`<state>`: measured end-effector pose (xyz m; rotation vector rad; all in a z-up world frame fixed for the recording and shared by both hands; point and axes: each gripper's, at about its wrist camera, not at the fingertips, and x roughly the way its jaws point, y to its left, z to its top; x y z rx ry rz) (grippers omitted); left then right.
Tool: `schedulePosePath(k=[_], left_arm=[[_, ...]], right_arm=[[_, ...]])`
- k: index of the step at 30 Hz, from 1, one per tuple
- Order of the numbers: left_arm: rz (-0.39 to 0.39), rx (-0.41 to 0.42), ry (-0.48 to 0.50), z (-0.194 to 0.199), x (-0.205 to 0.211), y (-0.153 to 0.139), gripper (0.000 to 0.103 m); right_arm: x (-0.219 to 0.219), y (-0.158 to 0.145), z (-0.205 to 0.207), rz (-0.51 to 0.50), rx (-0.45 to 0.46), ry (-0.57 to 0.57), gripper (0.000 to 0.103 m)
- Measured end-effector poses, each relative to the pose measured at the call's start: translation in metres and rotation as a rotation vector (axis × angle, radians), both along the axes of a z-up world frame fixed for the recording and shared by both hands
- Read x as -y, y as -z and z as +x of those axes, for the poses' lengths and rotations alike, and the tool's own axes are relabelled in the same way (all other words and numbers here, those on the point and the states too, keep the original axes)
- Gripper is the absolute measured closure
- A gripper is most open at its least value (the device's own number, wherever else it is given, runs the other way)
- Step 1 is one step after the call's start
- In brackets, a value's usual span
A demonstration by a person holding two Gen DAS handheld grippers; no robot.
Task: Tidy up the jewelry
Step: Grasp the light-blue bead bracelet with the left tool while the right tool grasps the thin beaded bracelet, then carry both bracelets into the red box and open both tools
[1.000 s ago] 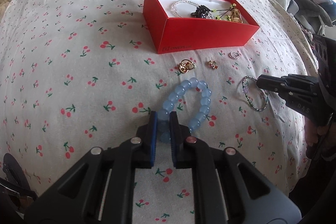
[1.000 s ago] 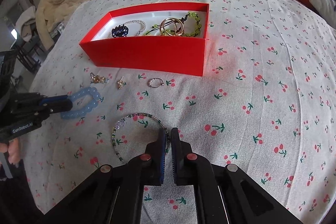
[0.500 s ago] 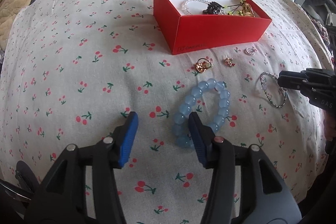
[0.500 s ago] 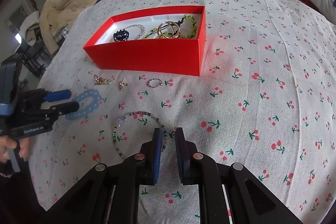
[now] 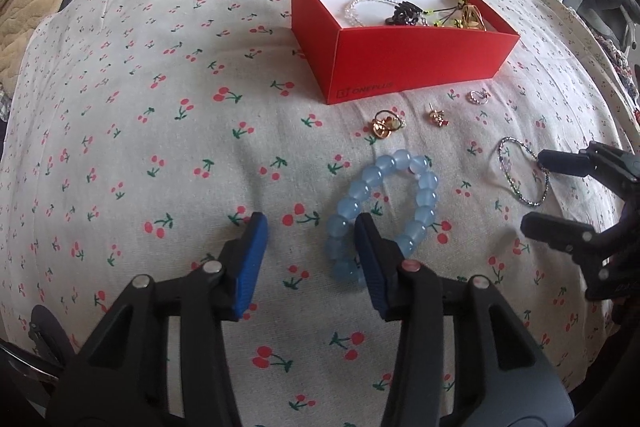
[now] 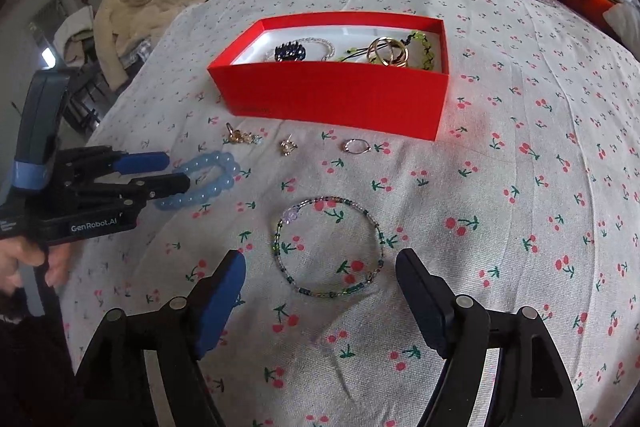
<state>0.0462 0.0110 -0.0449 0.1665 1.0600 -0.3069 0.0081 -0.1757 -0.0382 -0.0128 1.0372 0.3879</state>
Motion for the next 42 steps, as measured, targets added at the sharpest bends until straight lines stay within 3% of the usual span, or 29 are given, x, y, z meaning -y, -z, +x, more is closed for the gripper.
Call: schedulePosePath(k=[3, 6, 12, 16, 23, 33, 42], left_arm=[[0.002, 0.003, 0.007, -0.001, 0.001, -0.001, 0.073], [0.001, 0.005, 0.008, -0.003, 0.001, -0.001, 0.090], [-0.025, 0.004, -0.014, -0.003, -0.001, -0.004, 0.090], [-0.057, -0.001, -0.035, -0.005, -0.004, -0.009, 0.090], [-0.107, 0.053, -0.032, -0.010, -0.002, -0.036, 0.090], [-0.204, 0.126, -0.032, -0.003, 0.007, -0.086, 0.090], [-0.359, 0.171, -0.036, 0.027, 0.025, -0.124, 0.090]], right_arm=[[-0.014, 0.011, 0.001, -0.094, 0.037, -0.022, 0.022], [-0.013, 0.011, 0.006, -0.076, 0.037, -0.007, 0.024], [-0.007, 0.010, 0.013, -0.081, 0.050, 0.011, 0.044], [-0.002, 0.007, 0.017, -0.078, 0.040, 0.004, 0.048], [0.001, -0.003, 0.011, -0.067, 0.051, 0.007, 0.049], [0.006, -0.044, 0.024, -0.030, 0.116, 0.037, 0.049], [0.019, -0.081, 0.057, 0.028, 0.159, 0.096, 0.048]])
